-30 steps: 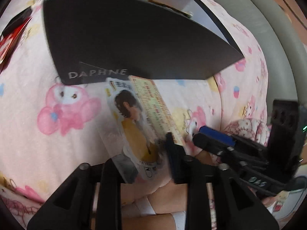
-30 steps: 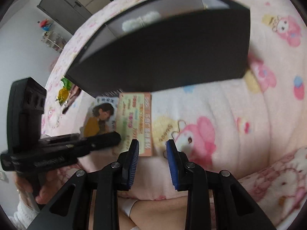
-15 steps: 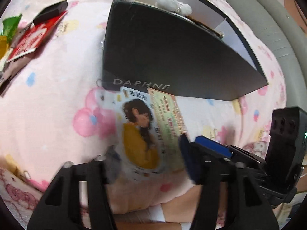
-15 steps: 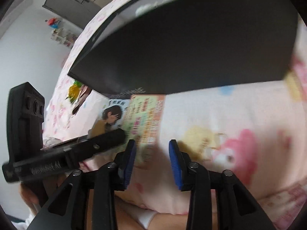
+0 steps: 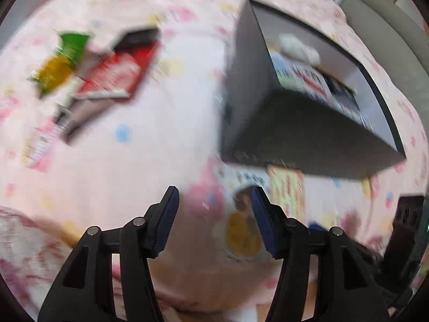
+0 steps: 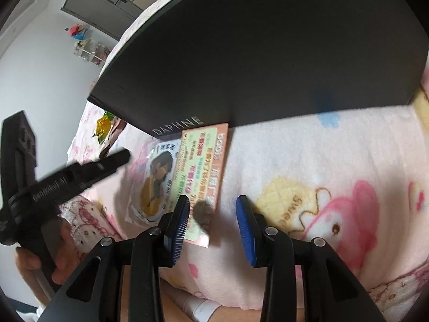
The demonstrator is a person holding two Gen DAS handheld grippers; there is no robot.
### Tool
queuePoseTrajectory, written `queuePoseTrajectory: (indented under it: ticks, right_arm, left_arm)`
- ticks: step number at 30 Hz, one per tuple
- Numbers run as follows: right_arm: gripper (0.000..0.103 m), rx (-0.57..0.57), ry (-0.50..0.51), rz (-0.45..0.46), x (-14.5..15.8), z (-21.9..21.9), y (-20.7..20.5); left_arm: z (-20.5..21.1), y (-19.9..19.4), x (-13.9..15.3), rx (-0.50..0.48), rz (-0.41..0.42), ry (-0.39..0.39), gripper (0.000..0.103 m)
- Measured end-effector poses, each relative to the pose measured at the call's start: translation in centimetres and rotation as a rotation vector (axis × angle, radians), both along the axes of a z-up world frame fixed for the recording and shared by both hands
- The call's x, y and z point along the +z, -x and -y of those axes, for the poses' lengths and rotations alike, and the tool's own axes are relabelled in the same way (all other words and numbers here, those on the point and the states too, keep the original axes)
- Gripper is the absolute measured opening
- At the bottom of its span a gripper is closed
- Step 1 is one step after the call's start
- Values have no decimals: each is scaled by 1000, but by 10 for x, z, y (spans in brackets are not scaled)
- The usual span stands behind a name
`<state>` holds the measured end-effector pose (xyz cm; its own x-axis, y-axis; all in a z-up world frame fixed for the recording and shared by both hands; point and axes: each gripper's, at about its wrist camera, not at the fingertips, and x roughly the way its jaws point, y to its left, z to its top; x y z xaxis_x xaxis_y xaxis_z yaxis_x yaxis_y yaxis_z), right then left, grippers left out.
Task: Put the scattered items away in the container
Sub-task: 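Carry the photo cards with the right gripper over the black box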
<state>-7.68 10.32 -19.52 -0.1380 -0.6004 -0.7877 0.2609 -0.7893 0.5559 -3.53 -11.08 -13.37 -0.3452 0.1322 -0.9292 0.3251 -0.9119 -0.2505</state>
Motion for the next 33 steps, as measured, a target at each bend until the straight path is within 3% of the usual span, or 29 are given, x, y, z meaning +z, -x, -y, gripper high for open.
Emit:
queuePoseTrajectory:
  ticks: [2, 4, 7, 8, 10, 11, 14, 19, 21, 23, 25, 28, 30, 33]
  right_arm:
    - [32, 9, -2, -10, 0, 4, 3]
    - [32, 22, -22, -22, -2, 8, 4]
    - [29, 27, -33, -50, 2, 11, -2]
    - [26, 26, -42, -59, 5, 7, -3]
    - [25, 19, -36, -75, 14, 5, -8]
    - [25, 13, -30, -81, 18, 1, -10]
    - [24, 13, 10, -115, 42, -13, -20]
    - [23, 27, 20, -219, 82, -26, -32]
    - [23, 15, -3, -217, 82, -28, -26]
    - [23, -9, -52, -171, 68, -29, -19]
    - [23, -21, -59, -109, 50, -31, -13]
    - [30, -14, -2, -30, 28, -21, -7]
    - [37, -16, -11, 0, 15, -15, -1]
    - [37, -9, -30, 15, -1, -10, 5]
  left_arm:
    - [-15, 8, -13, -46, 45, -32, 57]
    - [-20, 10, -14, -80, 56, -14, 58]
    - [-21, 7, -14, -113, 52, -54, 56]
    - [-21, 4, -11, -126, 32, -80, 41]
    - [-23, -3, -4, -176, -2, -165, 34]
    - [-26, -7, 1, -203, -25, -197, 25]
    - [-38, -17, 16, -281, -64, -245, 20]
    - [-53, -21, 52, -333, -128, -211, 18]
    - [-46, -11, 49, -303, -118, -139, 24]
    - [-39, -1, 39, -251, -52, -50, 34]
    - [-24, 5, 21, -213, 3, -17, 39]
    - [-7, 6, -4, -162, 92, -99, 44]
    - [-7, 9, -8, -175, 92, -122, 61]
    - [-8, 10, -14, -175, 115, -120, 63]
